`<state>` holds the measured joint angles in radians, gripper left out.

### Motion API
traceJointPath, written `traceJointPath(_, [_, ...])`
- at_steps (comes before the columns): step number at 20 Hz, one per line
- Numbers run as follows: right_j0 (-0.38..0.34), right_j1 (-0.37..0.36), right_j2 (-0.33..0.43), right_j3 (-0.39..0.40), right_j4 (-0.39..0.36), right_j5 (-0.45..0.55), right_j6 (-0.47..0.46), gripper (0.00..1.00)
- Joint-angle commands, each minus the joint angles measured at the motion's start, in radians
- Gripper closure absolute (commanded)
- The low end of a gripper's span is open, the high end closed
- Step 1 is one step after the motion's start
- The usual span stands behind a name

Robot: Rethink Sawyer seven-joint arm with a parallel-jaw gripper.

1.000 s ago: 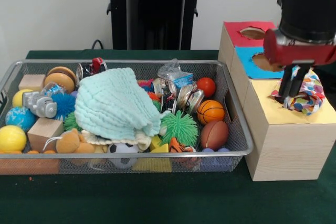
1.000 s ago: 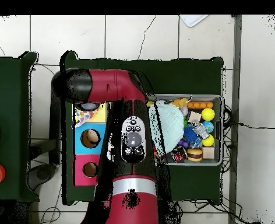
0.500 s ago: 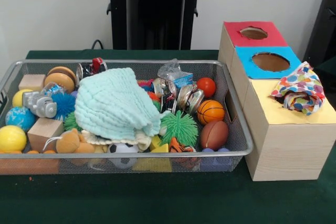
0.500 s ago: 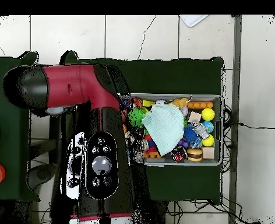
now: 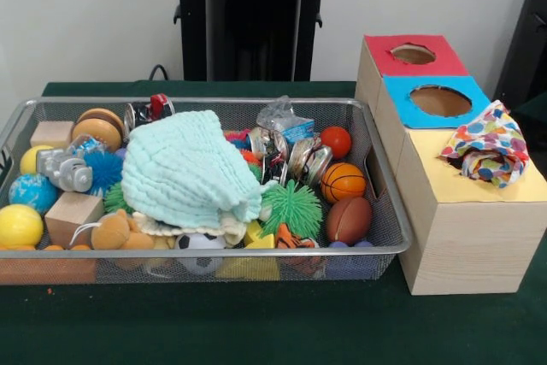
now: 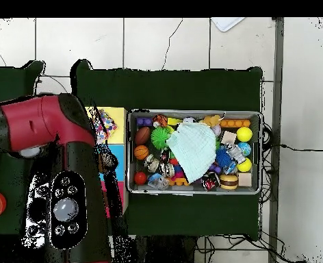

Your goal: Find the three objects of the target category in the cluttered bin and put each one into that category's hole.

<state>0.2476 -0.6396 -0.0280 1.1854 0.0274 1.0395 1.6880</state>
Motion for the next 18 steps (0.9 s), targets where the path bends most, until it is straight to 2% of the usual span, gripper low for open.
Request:
traceJointPath(1, [-0.007, 0.085, -0.023, 0.178, -0.035, -0.004, 0.213, 1.00])
traceJointPath(8, [0.000, 0.098, -0.025, 0.203, -0.018, -0.035, 0.223, 1.00])
traceJointPath(18, [-0.006, 0.179, -0.044, 0.185, -0.034, -0.120, 0.214, 1.00])
